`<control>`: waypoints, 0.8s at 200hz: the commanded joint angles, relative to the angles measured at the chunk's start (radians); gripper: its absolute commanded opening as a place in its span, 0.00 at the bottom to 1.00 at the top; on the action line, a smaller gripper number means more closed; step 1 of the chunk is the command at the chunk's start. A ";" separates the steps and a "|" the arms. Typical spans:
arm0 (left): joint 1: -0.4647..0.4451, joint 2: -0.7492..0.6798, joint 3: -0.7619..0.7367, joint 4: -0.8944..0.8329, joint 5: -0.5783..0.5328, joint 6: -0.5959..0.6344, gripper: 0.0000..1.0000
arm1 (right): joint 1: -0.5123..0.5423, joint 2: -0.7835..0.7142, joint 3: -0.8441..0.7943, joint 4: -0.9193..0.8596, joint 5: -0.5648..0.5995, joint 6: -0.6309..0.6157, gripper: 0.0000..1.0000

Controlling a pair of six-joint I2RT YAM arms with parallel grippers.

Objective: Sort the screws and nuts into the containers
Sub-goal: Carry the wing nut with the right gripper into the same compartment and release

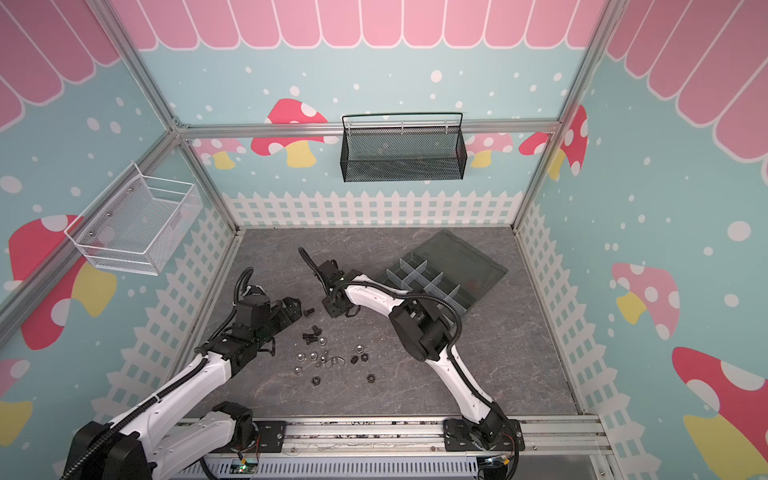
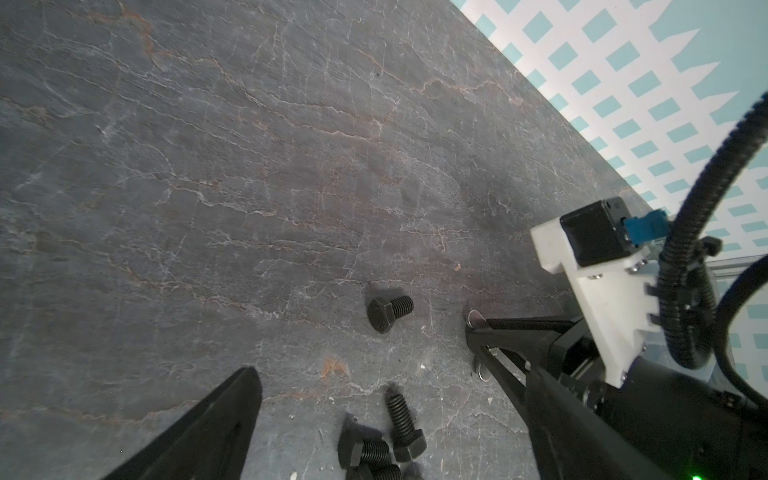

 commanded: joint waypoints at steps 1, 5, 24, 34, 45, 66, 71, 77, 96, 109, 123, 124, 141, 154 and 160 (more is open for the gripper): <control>0.008 0.009 0.001 0.012 0.007 -0.013 1.00 | 0.002 -0.017 -0.038 -0.046 -0.009 0.018 0.07; 0.008 0.009 0.001 0.013 0.007 -0.013 1.00 | 0.002 -0.021 -0.041 -0.045 -0.009 0.020 0.06; 0.007 0.013 0.004 0.015 0.010 -0.012 1.00 | 0.002 -0.050 -0.064 -0.040 -0.001 0.030 0.01; 0.007 0.015 0.005 0.015 0.011 -0.011 1.00 | 0.003 -0.072 -0.081 -0.032 0.004 0.037 0.00; 0.007 0.017 0.006 0.015 0.013 -0.011 1.00 | 0.002 -0.097 -0.103 -0.022 0.011 0.045 0.00; 0.007 0.017 0.006 0.015 0.013 -0.011 1.00 | 0.001 -0.151 -0.146 -0.006 0.033 0.060 0.00; 0.007 0.018 0.006 0.014 0.014 -0.010 1.00 | 0.000 -0.162 -0.155 -0.001 0.037 0.063 0.00; 0.008 0.017 0.007 0.014 0.014 -0.009 1.00 | 0.000 -0.179 -0.166 0.000 0.046 0.067 0.00; 0.007 0.017 0.006 0.014 0.017 -0.011 1.00 | -0.001 -0.233 -0.207 0.005 0.079 0.075 0.00; 0.008 0.017 0.005 0.015 0.018 -0.010 1.00 | -0.004 -0.269 -0.238 0.005 0.104 0.079 0.00; 0.008 0.018 0.005 0.015 0.019 -0.011 1.00 | -0.011 -0.304 -0.274 0.005 0.131 0.082 0.00; 0.007 0.017 0.005 0.015 0.019 -0.011 1.00 | -0.011 -0.308 -0.277 0.005 0.132 0.082 0.00; 0.007 0.015 0.005 0.014 0.022 -0.011 1.00 | -0.026 -0.353 -0.325 0.004 0.165 0.083 0.00; 0.008 0.012 0.004 0.014 0.023 -0.011 1.00 | -0.046 -0.387 -0.364 0.004 0.185 0.085 0.00; 0.008 0.009 0.004 0.015 0.023 -0.011 1.00 | -0.056 -0.403 -0.382 0.004 0.194 0.088 0.00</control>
